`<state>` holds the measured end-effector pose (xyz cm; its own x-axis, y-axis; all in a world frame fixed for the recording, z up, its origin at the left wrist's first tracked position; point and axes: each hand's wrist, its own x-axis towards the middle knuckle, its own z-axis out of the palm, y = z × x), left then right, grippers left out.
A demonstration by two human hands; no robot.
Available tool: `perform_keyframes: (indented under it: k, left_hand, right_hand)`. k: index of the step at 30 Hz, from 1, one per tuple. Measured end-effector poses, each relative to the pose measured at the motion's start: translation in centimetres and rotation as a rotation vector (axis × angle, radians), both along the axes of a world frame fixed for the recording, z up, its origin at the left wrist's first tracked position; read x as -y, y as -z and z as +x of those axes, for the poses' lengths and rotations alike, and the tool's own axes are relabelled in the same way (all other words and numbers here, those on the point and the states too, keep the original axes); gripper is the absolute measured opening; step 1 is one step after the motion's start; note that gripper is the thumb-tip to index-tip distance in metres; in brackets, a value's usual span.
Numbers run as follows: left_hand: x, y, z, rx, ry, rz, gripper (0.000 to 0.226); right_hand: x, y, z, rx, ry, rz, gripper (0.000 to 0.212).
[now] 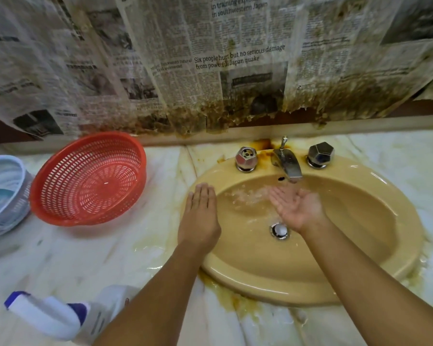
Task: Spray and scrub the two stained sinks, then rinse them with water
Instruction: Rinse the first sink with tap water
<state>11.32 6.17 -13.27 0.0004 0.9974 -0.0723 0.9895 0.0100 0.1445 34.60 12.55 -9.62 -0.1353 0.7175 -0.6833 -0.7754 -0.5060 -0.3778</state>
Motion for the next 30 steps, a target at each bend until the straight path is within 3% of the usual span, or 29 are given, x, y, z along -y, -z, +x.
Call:
perform_keyframes:
  k: [5, 9, 15, 19, 23, 26, 30]
  left_hand:
    - [-0.5, 0.3, -0.9, 0.154, 0.087, 0.065, 0.078]
    - [-0.6, 0.6, -1.1, 0.167, 0.12, 0.096, 0.078]
    - [-0.9, 1.4, -1.4, 0.143, 0.122, 0.111, 0.086]
    - [-0.8, 0.9, -1.3, 0.171, 0.096, 0.113, 0.076]
    - [-0.8, 0.4, -0.7, 0.099, 0.112, 0.07, 0.082]
    - [-1.3, 0.7, -0.6, 0.04, 0.124, 0.05, 0.083]
    - [-1.2, 1.0, -0.8, 0.001, 0.138, 0.04, 0.083]
  right_hand:
    - [0.8, 0.1, -0.7, 0.066, -0.162, 0.016, 0.047]
    - [0.2, 1.1, 0.9, 0.072, 0.059, -0.045, 0.048]
    - [0.5, 0.8, -0.2, -0.016, 0.061, 0.002, 0.05]
    - [1.2, 0.5, -0.7, -0.019, 0.049, 0.0, 0.05]
    - [0.4, 0.8, -0.2, 0.001, 0.189, -0.083, 0.049]
    - [0.1, 0.0, -0.6, -0.097, 0.231, -0.014, 0.037]
    - [-0.2, 0.0, -0.6, -0.108, 0.257, -0.018, 0.051]
